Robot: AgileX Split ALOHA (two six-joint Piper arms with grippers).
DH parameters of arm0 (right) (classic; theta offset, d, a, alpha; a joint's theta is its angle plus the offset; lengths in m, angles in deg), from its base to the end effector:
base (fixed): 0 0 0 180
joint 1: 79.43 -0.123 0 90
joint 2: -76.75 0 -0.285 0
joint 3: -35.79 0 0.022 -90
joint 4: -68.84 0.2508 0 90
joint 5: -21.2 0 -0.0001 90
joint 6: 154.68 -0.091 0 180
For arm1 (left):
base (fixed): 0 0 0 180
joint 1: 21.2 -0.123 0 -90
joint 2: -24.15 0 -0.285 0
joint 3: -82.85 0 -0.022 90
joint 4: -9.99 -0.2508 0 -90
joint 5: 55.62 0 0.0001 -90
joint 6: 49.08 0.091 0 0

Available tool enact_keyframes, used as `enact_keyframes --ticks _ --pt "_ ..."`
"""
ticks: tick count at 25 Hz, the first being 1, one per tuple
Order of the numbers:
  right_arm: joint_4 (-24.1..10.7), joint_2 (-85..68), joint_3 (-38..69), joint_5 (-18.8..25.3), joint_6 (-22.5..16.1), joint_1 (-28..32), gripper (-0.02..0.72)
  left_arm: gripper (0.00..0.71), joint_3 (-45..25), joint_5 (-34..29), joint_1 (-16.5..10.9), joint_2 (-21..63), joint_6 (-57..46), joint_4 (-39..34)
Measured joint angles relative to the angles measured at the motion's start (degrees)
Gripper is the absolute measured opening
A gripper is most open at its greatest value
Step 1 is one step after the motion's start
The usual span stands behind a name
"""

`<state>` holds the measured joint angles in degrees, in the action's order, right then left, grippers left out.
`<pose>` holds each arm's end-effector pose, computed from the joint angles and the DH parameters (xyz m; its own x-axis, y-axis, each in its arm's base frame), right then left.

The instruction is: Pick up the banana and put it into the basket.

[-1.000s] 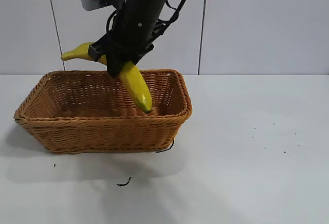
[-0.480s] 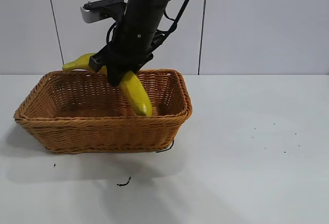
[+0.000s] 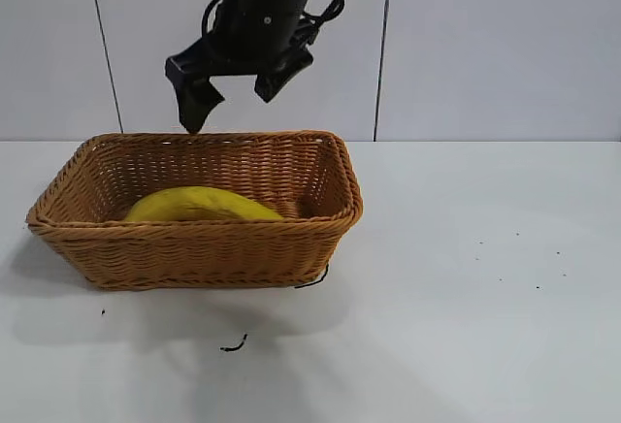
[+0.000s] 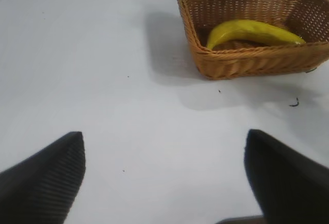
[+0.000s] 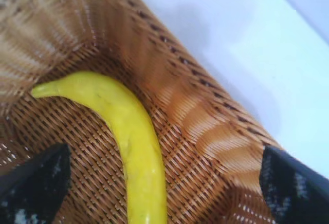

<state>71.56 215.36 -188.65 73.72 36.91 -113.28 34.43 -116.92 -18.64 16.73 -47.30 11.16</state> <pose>0.4262 0.2900 0.2391 -0.5844 -0.5995 -0.5468 -0.6849 0.7258 -0.0638 -0.0066 -0.0013 0.2772 -0.4542 0.0416 -0.8899 0.0703 0.9975 0.0108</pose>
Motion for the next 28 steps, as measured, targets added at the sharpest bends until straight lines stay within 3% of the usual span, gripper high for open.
enact_keyframes --ticks 6,10,21,28 --pt "-1.7 -0.9 0.0 6.0 -6.0 4.3 0.689 0.635 0.0 0.0 0.0 0.0 0.0 0.0" --pt "-2.2 -1.0 0.0 10.9 -10.6 10.8 0.689 0.635 0.0 0.0 0.0 0.0 0.0 0.0" --pt "-2.7 -1.0 0.0 13.1 -11.6 29.9 0.689 0.635 0.0 0.0 0.0 0.0 0.0 0.0" --pt "-2.7 -1.0 0.0 16.6 -10.5 36.5 0.689 0.635 0.0 0.0 0.0 0.0 0.0 0.0"
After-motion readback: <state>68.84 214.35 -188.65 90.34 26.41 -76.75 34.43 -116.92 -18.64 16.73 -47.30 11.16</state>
